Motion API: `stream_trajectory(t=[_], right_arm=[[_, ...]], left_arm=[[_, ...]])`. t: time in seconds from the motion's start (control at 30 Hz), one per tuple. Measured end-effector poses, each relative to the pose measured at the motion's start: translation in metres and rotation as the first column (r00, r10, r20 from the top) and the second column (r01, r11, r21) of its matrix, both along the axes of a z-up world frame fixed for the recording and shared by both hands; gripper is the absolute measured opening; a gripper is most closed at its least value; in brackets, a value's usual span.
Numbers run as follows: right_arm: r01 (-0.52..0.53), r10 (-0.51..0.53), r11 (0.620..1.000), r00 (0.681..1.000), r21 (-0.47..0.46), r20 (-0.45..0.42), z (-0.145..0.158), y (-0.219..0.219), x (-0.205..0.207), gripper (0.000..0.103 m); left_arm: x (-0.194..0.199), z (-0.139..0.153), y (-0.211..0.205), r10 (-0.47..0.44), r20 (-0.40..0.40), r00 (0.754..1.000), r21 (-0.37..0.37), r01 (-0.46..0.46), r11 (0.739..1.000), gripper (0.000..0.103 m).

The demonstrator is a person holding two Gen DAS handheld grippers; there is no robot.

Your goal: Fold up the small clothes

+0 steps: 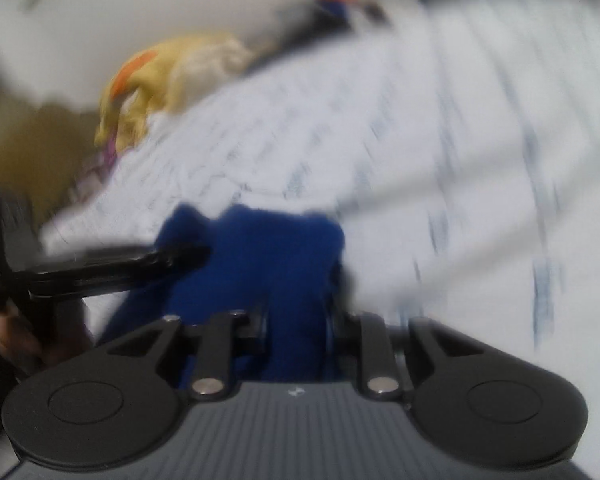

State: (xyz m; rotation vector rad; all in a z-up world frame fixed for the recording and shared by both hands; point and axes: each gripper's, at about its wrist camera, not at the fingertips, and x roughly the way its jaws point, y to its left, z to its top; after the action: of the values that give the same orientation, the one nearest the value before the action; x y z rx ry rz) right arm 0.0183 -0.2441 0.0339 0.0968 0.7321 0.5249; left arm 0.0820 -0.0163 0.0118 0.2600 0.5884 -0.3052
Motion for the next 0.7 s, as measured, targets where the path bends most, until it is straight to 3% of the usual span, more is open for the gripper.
stream_trajectory(t=[0.07,0.1,0.17,0.27,0.33,0.4,0.47,0.5,0.53,0.57,0.6,0.67,0.7], right_arm=[[-0.046,0.068,0.987,0.988,-0.156,0.139,0.001,0.016,0.003,0.023],[-0.053,0.08,0.985,0.985,-0.167,0.155,0.0,0.018,0.006,0.023],[-0.041,0.049,0.995,0.995,-0.09,0.085,0.0,0.009,0.013,0.024],[0.023,-0.023,1.0,0.999,-0.003,-0.045,0.013,-0.015,0.012,0.038],[0.108,-0.109,0.993,0.994,0.051,0.011,0.027,-0.022,-0.001,0.038],[0.147,-0.157,0.981,0.984,0.123,0.079,0.042,-0.032,-0.026,0.04],[0.096,-0.109,0.979,0.992,0.181,0.064,0.046,-0.023,-0.038,0.041],[0.063,-0.073,0.981,0.996,0.181,0.049,0.044,-0.012,-0.037,0.051],[0.044,-0.051,0.987,0.998,0.151,0.039,0.037,-0.002,-0.035,0.065],[0.043,-0.045,0.994,0.999,0.1,0.019,0.026,0.008,-0.029,0.071],[0.063,-0.062,0.998,0.998,0.032,-0.024,0.01,0.018,-0.018,0.075],[0.095,-0.089,0.993,0.992,-0.07,0.087,-0.01,0.026,-0.012,0.075],[0.102,-0.092,0.991,0.99,-0.087,0.108,-0.011,0.027,-0.012,0.076]], left_arm=[[0.001,-0.008,-0.006,-0.011,0.05,0.999,0.06,0.008,0.998,0.016],[0.0,-0.009,-0.005,-0.008,0.059,0.998,0.058,0.004,0.998,0.016],[0.001,-0.004,0.004,0.01,0.031,0.999,0.004,-0.01,1.0,0.019],[-0.012,0.015,0.027,0.055,-0.003,0.998,-0.093,-0.055,0.994,0.025],[-0.037,0.035,0.041,0.068,0.022,0.997,-0.164,-0.064,0.984,0.026],[-0.059,0.051,0.039,0.007,0.006,1.0,-0.246,-0.005,0.969,0.04],[-0.075,0.052,0.025,-0.082,-0.045,0.996,-0.313,0.064,0.948,0.074],[-0.082,0.048,0.015,-0.12,-0.067,0.991,-0.314,0.093,0.945,0.08],[-0.087,0.04,0.004,-0.147,-0.083,0.986,-0.286,0.118,0.951,0.083],[-0.088,0.031,-0.007,-0.154,-0.109,0.982,-0.24,0.124,0.963,0.083],[-0.086,0.019,-0.014,-0.145,-0.132,0.981,-0.201,0.117,0.973,0.084],[-0.09,0.012,-0.017,-0.145,-0.069,0.987,-0.18,0.131,0.975,0.087],[-0.09,0.016,-0.017,-0.128,-0.08,0.989,-0.179,0.112,0.977,0.086]])
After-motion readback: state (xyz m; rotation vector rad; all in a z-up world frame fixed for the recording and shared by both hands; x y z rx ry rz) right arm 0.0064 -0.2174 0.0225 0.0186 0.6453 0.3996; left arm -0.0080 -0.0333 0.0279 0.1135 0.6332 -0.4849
